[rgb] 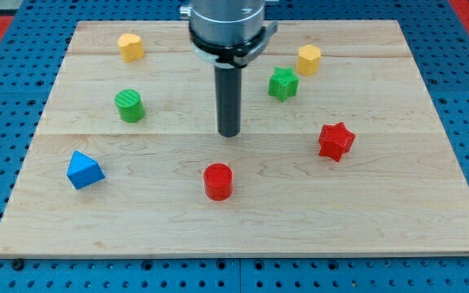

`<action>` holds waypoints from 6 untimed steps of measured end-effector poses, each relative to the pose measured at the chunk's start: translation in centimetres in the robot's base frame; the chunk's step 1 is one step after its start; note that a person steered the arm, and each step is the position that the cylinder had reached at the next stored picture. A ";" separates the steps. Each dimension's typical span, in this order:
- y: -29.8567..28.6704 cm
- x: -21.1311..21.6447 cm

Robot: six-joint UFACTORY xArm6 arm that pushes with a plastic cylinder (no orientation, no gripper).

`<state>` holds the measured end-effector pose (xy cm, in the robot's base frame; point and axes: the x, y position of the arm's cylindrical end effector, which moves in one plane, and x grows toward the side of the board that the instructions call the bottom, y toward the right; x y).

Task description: Slide the green circle up a bit

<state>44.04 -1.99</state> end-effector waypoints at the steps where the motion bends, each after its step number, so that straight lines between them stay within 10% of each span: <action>1: -2.4 0.0; 6: -14.5 -3.3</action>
